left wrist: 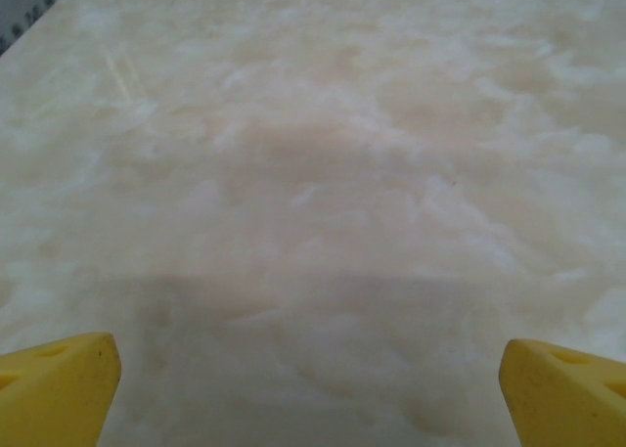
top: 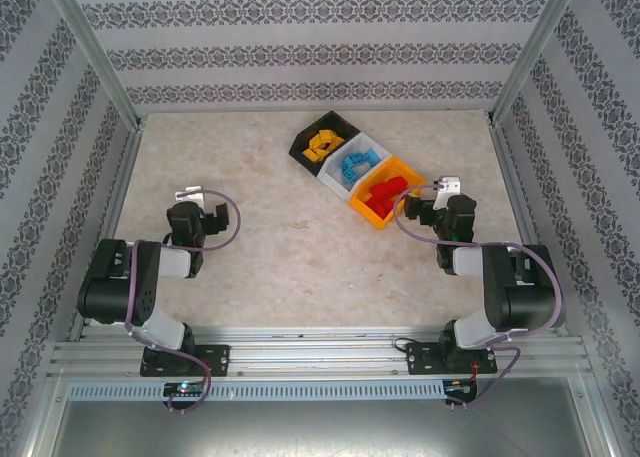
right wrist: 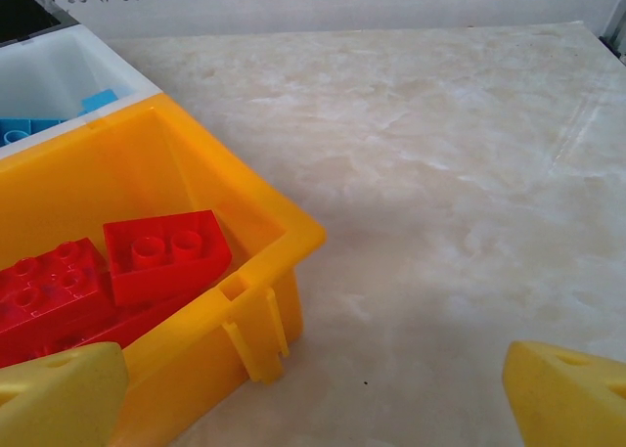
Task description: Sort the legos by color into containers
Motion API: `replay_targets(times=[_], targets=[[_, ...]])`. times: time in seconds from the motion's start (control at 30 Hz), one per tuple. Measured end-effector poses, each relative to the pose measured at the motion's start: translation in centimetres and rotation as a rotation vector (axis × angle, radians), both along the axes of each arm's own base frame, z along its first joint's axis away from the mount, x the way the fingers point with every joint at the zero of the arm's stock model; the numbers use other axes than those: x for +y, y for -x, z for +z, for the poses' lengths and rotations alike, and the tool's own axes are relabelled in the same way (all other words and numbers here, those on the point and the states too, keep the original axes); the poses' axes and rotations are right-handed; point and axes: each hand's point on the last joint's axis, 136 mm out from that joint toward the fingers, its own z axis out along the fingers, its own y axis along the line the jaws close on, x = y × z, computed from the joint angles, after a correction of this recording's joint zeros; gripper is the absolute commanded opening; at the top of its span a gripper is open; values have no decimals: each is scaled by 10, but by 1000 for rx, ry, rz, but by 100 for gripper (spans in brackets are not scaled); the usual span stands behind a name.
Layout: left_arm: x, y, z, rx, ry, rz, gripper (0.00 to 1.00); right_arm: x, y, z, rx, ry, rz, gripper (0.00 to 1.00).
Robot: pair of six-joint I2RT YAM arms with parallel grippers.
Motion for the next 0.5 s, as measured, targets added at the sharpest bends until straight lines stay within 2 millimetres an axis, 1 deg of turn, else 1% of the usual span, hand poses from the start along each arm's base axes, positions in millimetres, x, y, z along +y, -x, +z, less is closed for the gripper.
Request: replay_targets(times=[0.23,0.37,0.5], targets=[[-6,-6,12,-56,0,-37,100,0,0,1,-3,0,-1,98],[-6,-7,14,-67,-6,-41,100,0,0,1,-3,0,-1,98],[-11,-8,14,-68,-5,-71,100,0,0,1,-3,0,-1,98]])
